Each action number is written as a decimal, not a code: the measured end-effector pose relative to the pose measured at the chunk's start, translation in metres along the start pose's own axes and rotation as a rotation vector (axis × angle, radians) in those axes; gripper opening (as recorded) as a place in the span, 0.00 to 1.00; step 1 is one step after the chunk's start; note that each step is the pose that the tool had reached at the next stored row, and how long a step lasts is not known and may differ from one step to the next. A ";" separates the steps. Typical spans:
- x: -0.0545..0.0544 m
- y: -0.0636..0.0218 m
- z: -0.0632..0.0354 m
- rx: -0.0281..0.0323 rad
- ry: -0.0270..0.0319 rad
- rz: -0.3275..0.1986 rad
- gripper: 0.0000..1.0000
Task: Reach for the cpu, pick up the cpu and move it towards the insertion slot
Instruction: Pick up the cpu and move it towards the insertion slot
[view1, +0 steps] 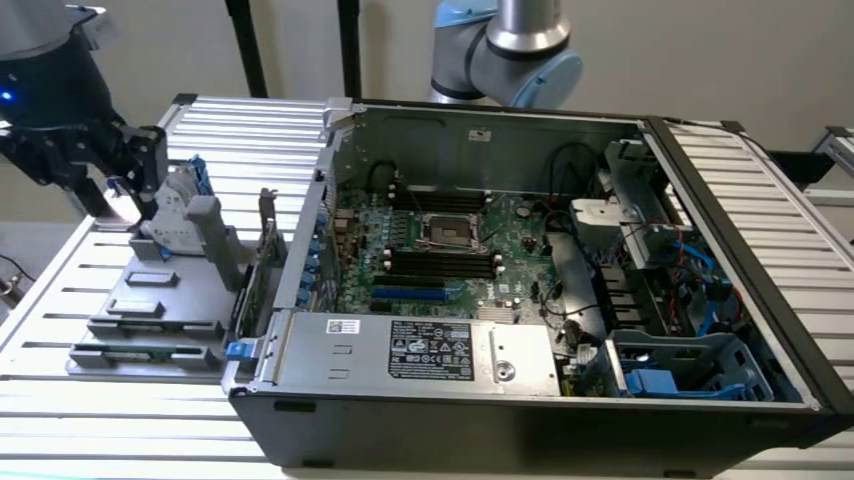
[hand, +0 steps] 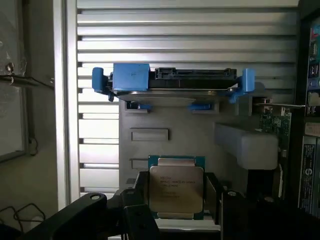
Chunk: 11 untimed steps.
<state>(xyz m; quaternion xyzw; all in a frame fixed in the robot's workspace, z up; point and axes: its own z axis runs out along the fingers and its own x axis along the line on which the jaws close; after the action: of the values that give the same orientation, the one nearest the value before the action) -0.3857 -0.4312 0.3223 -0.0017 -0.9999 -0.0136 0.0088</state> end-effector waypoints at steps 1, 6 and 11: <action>-0.004 -0.0002 -0.0041 -0.0017 0.0001 0.000 0.55; -0.027 -0.0011 -0.0247 -0.0102 -0.0001 0.000 0.55; -0.049 -0.0015 -0.0393 -0.0137 0.0006 0.000 0.55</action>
<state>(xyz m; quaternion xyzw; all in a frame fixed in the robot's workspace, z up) -0.3361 -0.4339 0.3606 -0.0015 -0.9997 -0.0205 0.0091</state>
